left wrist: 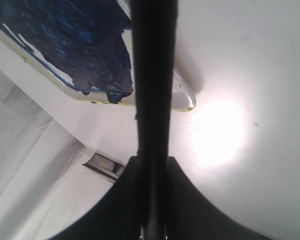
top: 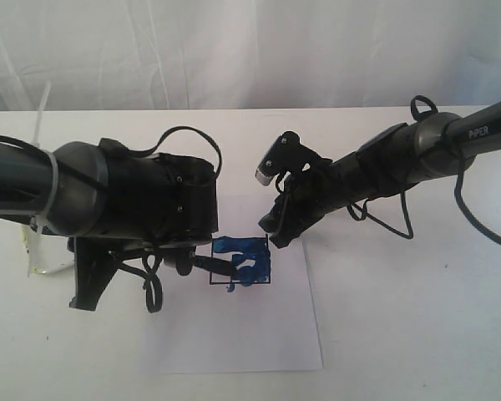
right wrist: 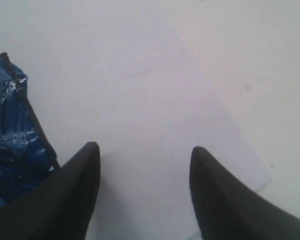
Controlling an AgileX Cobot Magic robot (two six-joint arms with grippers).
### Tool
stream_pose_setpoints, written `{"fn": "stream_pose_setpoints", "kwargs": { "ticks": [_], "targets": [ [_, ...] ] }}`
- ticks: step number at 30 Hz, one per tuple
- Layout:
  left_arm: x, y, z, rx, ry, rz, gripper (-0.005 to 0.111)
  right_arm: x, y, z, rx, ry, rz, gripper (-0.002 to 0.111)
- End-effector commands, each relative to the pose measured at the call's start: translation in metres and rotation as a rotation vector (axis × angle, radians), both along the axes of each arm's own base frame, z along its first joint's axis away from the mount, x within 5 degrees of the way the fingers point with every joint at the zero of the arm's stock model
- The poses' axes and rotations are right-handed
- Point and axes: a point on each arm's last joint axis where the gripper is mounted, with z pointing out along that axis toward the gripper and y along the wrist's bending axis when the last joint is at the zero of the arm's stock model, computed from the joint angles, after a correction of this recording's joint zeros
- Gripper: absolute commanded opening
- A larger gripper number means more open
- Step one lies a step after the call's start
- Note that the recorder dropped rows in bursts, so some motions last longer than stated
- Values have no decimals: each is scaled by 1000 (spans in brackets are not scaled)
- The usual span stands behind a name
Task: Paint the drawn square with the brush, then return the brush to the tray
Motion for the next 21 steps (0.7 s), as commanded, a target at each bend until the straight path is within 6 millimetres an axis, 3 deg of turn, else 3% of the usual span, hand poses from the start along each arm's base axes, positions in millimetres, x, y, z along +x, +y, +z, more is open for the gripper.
{"fn": "stream_pose_setpoints", "kwargs": {
  "ticks": [1, 21],
  "targets": [
    [-2, 0, -4, 33, 9, 37, 0, -1, -4, -9, -55, -14, 20, 51],
    [-3, 4, -2, 103, 27, 43, 0, 0, -4, -9, -57, -16, 18, 51]
  ]
}}
